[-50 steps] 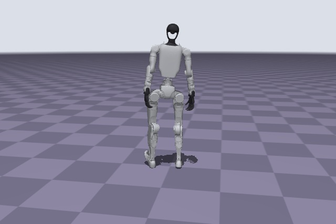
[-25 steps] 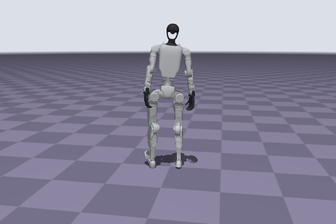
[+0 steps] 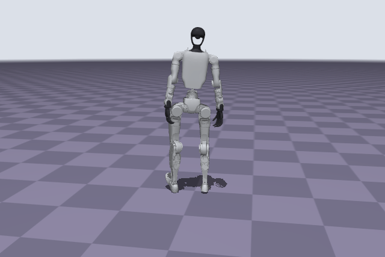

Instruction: In place motions

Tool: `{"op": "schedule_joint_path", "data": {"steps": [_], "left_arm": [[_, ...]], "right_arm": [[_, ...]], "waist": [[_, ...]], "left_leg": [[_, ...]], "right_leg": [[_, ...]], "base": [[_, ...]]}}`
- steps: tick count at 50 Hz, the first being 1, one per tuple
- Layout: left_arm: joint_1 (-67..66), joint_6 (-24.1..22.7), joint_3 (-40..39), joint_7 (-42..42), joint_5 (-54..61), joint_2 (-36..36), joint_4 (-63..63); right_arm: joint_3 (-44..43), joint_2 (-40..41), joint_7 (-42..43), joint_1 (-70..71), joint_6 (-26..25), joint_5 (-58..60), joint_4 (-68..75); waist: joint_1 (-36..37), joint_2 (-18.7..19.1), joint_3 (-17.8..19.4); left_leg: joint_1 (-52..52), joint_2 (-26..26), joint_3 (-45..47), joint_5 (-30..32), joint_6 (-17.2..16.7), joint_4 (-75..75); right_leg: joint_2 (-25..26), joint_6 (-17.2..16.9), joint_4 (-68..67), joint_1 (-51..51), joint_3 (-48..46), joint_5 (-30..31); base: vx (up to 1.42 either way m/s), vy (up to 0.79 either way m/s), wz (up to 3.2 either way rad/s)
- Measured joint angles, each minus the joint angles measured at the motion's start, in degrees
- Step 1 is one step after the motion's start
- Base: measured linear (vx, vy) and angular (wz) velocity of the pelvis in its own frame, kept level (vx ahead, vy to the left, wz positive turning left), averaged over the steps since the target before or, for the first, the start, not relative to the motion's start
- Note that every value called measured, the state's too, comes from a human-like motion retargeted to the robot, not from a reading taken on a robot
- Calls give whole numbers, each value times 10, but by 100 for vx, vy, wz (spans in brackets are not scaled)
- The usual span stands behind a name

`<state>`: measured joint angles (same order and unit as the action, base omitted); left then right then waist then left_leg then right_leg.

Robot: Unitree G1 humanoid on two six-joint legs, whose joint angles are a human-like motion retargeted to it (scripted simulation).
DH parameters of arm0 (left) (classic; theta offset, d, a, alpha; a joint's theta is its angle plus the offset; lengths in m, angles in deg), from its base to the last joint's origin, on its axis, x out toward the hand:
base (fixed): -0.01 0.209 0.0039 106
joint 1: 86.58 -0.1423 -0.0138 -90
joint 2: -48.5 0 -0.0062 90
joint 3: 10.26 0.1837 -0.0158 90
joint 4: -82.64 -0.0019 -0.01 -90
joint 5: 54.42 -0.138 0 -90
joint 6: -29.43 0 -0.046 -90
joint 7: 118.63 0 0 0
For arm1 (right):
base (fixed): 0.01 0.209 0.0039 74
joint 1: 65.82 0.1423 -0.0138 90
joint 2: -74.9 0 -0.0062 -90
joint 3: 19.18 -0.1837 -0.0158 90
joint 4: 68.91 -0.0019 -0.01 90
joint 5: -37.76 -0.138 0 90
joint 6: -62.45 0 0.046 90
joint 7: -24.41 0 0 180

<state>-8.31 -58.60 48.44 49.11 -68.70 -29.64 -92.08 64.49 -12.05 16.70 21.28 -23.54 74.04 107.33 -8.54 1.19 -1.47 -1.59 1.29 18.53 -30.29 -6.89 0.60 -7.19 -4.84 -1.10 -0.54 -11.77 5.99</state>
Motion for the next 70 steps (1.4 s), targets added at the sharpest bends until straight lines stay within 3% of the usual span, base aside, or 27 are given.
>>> {"op": "schedule_joint_path", "data": {"steps": [12, 20, 36, 45, 70], "left_arm": [[0, -4, 25, -3, -22, -7, 21], [20, -13, 68, -3, -29, -13, 34], [141, -42, 247, -28, 14, -74, 51], [263, -50, 248, -22, -11, -95, 39], [484, -104, 154, 42, -6, -83, 95]], "right_arm": [[3, -5, -1, 9, 4, -2, -10], [3, -15, 3, 16, 9, -8, -17], [5, -64, 54, 2, 28, 10, -45], [-9, -86, 98, -10, 21, 27, -53], [-103, -161, 146, -90, 54, -151, -17]], "waist": [[-9, -3, 14], [-15, -14, 50], [11, -56, 216], [5, -68, 312], [-39, -58, 313]], "left_leg": [[-7, 7, 9, 4, -2, -1], [-15, 11, 13, 14, -3, -1], [-52, 14, 21, 63, -1, -3], [-117, 6, 21, 95, 1, -9], [-417, 21, 49, 147, 20, -25]], "right_leg": [[4, -1, -2, -16, 8, 7], [4, 0, -2, -28, 12, 16], [-5, 1, 5, -61, 13, 57], [-16, 4, 5, -126, 8, 80], [11, 18, 25, -461, 54, 158]], "base": [[0, 0, 0], [-8, -6, -5], [-15, -14, 1], [-33, -8, 12], [-24, -2, -11]]}}
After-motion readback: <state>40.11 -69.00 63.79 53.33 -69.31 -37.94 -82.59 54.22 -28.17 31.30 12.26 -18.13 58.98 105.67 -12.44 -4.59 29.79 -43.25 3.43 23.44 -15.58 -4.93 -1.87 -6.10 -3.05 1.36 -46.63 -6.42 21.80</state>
